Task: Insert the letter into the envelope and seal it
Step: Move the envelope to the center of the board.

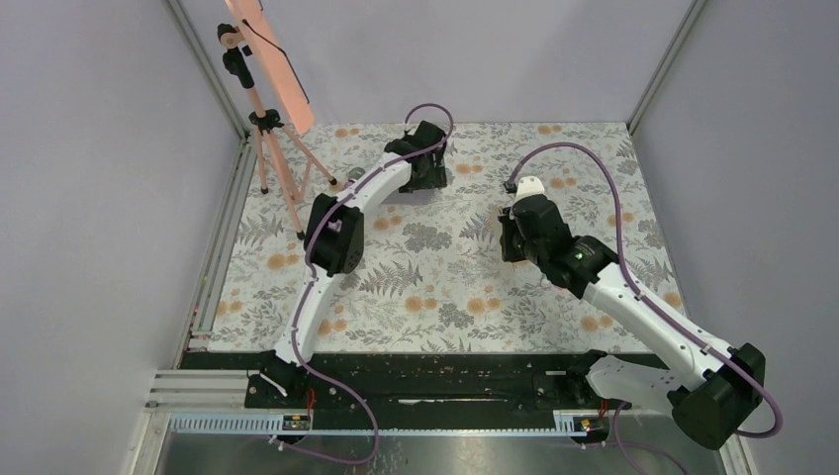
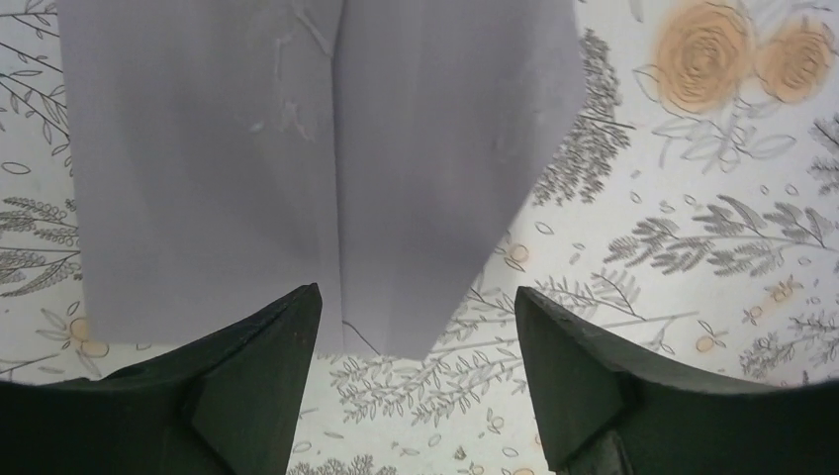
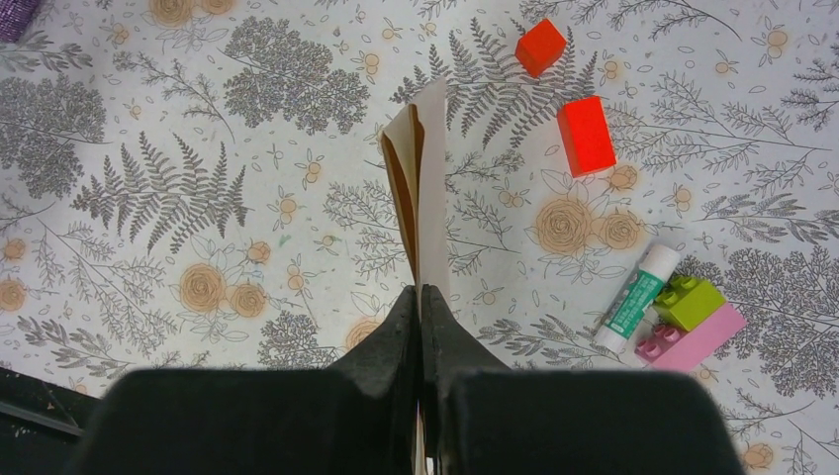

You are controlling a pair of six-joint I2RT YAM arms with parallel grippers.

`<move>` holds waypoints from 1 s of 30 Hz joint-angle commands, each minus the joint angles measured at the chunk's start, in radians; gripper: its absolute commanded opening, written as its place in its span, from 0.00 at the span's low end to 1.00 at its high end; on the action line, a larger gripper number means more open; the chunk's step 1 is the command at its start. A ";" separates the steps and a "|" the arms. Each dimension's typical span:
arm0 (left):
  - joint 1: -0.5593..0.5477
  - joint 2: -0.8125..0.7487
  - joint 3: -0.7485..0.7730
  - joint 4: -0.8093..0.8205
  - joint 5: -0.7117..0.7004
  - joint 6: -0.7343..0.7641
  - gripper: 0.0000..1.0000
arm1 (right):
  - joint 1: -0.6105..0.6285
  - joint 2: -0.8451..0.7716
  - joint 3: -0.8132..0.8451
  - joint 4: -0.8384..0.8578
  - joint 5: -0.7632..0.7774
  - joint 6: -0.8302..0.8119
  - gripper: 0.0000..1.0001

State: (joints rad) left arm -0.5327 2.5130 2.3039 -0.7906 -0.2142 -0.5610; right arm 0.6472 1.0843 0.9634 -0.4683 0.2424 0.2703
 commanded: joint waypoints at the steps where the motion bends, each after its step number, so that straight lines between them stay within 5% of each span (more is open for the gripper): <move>1: 0.030 0.050 0.030 0.010 0.104 -0.118 0.72 | -0.016 0.026 0.020 0.040 -0.020 -0.008 0.00; 13: 0.001 -0.209 -0.451 0.079 0.259 -0.208 0.74 | -0.025 0.029 0.021 0.044 -0.027 -0.002 0.00; 30: -0.235 -0.661 -0.952 0.160 0.470 -0.317 0.75 | -0.038 -0.040 -0.013 0.029 -0.065 0.074 0.00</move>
State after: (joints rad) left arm -0.7559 1.9762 1.3907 -0.6388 0.1555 -0.8406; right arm 0.6193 1.0985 0.9619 -0.4576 0.1883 0.3180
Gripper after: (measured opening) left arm 0.746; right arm 0.019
